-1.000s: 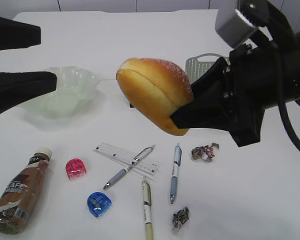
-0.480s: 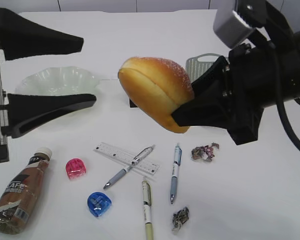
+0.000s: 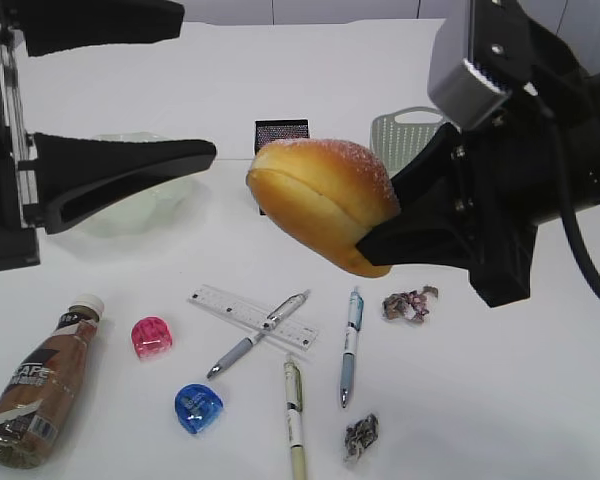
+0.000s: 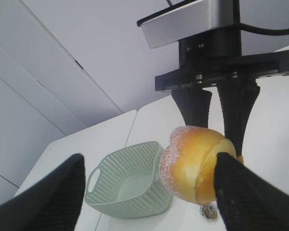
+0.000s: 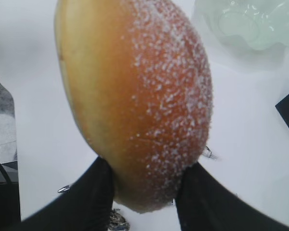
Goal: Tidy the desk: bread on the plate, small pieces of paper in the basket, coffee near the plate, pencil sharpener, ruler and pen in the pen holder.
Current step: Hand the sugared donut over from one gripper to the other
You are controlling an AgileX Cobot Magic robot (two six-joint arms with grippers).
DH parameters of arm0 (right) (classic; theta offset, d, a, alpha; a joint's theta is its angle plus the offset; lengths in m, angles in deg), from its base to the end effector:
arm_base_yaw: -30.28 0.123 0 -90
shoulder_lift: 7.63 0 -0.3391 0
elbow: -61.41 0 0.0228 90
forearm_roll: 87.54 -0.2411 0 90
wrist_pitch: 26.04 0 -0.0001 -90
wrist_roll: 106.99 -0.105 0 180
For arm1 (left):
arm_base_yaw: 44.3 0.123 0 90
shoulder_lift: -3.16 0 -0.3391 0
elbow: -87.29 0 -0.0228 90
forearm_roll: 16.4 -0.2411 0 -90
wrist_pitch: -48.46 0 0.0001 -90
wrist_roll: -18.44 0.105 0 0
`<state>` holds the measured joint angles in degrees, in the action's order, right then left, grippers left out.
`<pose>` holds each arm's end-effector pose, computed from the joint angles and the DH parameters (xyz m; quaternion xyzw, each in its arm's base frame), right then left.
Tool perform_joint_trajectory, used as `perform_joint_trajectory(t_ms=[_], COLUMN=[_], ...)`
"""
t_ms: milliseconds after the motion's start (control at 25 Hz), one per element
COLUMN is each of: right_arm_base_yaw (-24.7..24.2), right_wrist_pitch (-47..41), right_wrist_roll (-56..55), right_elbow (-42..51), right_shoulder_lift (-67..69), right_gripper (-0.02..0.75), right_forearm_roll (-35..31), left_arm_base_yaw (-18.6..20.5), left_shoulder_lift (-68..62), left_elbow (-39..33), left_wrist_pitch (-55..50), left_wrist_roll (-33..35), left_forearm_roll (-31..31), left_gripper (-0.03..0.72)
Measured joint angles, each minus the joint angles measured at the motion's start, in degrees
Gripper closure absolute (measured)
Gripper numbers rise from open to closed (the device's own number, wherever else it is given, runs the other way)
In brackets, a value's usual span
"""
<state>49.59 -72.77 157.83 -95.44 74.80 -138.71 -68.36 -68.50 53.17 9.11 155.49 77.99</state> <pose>0.2163 0.1389 0.3508 -0.5603 0.7057 0.1996 0.3850 0.1656 -0.1467 0.3841 0.5735 0.5028 -0.1691 0.6242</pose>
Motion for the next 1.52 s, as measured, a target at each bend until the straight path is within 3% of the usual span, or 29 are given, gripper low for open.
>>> perform_joint_trajectory(t_ms=[600, 1280, 1520], right_arm_base_yaw=[0.0, 2.4, 2.9], right_wrist_pitch=[0.3, -1.1, -1.0], right_wrist_roll=[1.6, 3.1, 3.1], right_elbow=[-0.1, -1.3, -4.3], right_shoulder_lift=[0.0, 0.5, 2.6], right_gripper=[0.456, 0.456, 0.456], right_forearm_roll=[2.9, 4.8, 2.5], left_arm_base_yaw=[0.0, 0.0, -3.0], left_shoulder_lift=[-5.3, -7.3, -7.5], left_elbow=[0.0, 0.0, 0.0], left_wrist_pitch=[-4.7, -6.5, -5.6], left_wrist_roll=[0.1, 0.1, 0.1], left_forearm_roll=[-4.9, -4.8, -4.8], left_gripper=[0.076, 0.090, 0.094])
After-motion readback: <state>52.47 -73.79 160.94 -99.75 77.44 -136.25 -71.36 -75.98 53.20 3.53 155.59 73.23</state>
